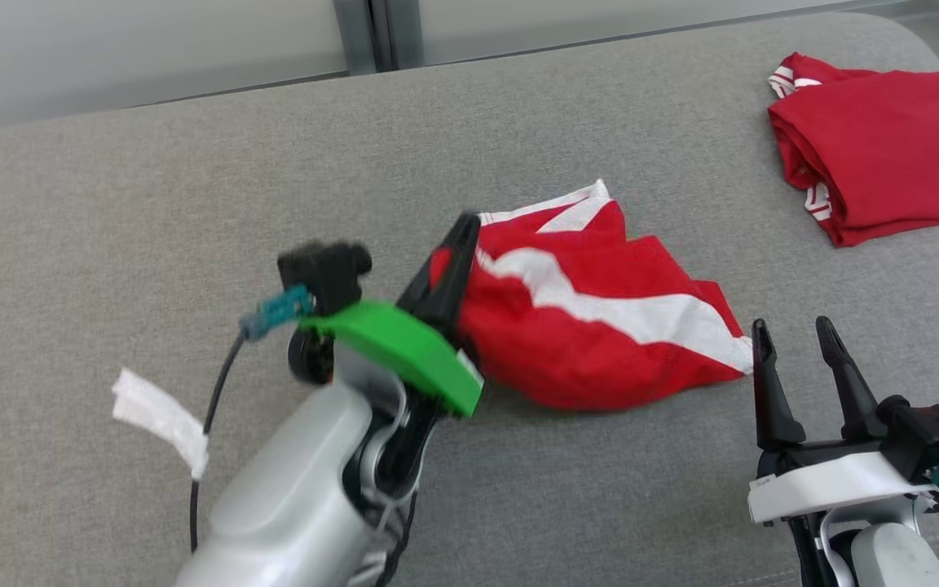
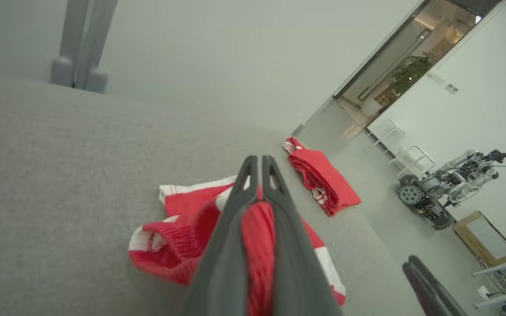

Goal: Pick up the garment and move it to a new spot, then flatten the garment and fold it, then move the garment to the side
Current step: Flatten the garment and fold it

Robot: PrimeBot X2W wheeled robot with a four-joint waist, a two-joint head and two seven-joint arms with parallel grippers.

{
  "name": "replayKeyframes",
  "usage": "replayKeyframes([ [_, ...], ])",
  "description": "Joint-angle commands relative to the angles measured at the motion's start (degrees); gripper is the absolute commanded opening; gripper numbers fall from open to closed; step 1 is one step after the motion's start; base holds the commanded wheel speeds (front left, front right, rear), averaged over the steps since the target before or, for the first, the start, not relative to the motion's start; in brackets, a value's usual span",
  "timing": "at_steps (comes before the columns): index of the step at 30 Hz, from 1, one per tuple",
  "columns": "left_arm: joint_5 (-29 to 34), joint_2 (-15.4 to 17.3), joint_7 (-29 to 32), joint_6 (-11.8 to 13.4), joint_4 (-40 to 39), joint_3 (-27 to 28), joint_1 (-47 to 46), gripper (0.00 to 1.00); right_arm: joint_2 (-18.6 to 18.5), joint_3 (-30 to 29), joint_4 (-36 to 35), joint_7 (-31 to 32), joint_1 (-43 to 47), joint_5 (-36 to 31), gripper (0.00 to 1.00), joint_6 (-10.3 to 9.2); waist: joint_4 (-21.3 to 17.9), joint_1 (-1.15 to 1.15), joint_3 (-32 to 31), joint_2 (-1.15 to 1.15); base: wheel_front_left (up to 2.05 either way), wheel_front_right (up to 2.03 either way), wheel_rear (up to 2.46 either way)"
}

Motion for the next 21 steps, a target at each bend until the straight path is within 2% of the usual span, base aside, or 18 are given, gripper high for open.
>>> replayKeyframes([
  [1,0.54,1.06,-1.29,-0.85,0.85,-0.67,3.34,0.0,-0.08,-0.46,-0.37,0.02,0.18,-0.59,1.0,-0.1,1.68,0.0,0.93,0.0,0.0,0.0,0.0],
  [5,0.25,2.04,-4.38,-2.59,3.08,0.03,10.88,0.0,-0.07,-1.4,-0.53,0.01,0.8,-1.69,1.0,-0.1,3.89,0.0,0.82,0.0,0.0,0.0,0.0],
  [8,-0.71,1.87,-5.24,-3.32,3.4,2.21,15.2,1.0,-0.1,-1.64,-0.7,0.01,0.97,-2.31,1.0,-0.1,5.3,0.0,0.23,0.0,0.0,0.0,0.0],
  [12,0.82,4.51,-5.49,-2.79,0.89,3.29,18.27,1.0,-0.5,-1.64,-0.82,0.01,1.11,-2.66,1.0,-0.1,6.67,0.0,-0.63,0.0,0.0,0.0,0.0],
  [16,5.53,10.36,-5.27,0.92,-4.98,3.5,18.42,1.0,-0.75,-1.69,-0.89,0.01,1.45,-2.65,1.0,-0.1,7.42,0.0,-1.24,0.0,0.0,0.0,0.0],
  [18,6.67,12.58,-3.26,2.93,-8.03,3.18,18.01,1.0,-0.86,-1.58,-0.91,0.01,1.71,-2.6,1.0,-0.1,7.61,0.0,-1.43,0.0,0.0,0.0,0.0],
  [21,5.94,13.86,3.12,4.25,-10.66,1.1,17.64,1.0,-0.86,-1.28,-0.8,0.01,1.98,-2.58,1.0,-0.1,7.6,0.0,-1.49,0.0,0.0,0.0,0.0],
])
